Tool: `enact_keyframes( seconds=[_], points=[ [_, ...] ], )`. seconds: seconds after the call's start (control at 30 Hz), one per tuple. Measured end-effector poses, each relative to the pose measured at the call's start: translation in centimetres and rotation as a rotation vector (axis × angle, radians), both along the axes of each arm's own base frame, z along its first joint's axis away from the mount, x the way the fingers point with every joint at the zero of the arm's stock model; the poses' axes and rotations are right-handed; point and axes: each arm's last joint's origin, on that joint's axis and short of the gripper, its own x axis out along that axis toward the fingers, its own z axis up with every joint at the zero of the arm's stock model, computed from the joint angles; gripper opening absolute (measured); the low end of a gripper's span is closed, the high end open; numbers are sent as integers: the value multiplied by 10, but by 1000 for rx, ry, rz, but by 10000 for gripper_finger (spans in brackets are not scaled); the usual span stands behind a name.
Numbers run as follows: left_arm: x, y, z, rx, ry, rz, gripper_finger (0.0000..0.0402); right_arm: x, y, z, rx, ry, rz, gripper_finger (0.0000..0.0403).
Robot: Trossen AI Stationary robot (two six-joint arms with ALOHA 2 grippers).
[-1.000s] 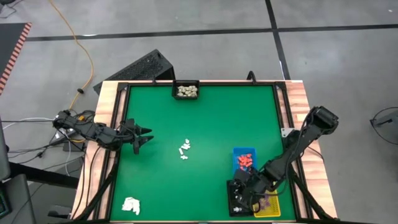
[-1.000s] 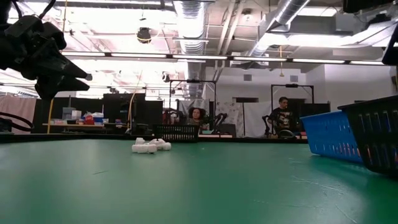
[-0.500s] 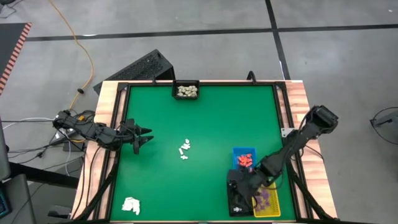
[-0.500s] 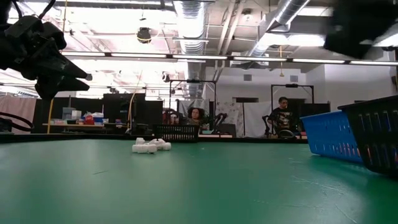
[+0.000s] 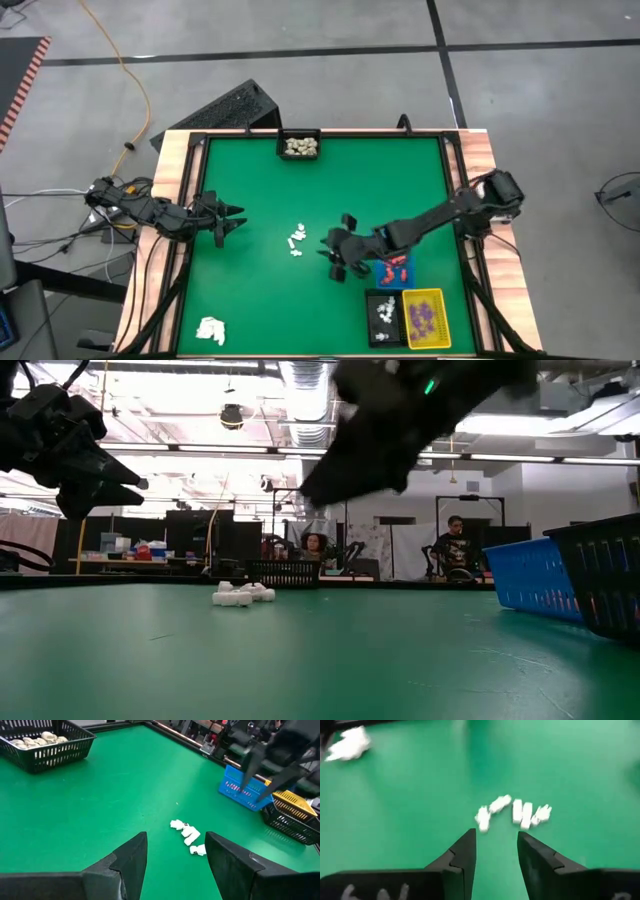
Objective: Sort Halloween decoration
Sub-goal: Put the white skeleton toy into the bottom black bin
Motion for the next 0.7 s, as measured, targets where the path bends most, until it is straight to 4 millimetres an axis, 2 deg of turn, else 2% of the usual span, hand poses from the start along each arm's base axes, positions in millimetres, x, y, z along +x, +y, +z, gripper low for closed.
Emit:
enact_keyframes(
  seconds=[0.13, 0.33, 0.7],
  points=[
    [0, 0, 0, 0, 3, 0, 189, 22, -15, -26, -29, 3, -85, 141],
    [0, 0, 0, 0, 4, 0, 189, 50, -26, -44, -62, 8, -161, 141],
    [0, 0, 0, 1, 5, 0, 189, 76, -46, -74, -108, 56, -262, 141]
  ],
)
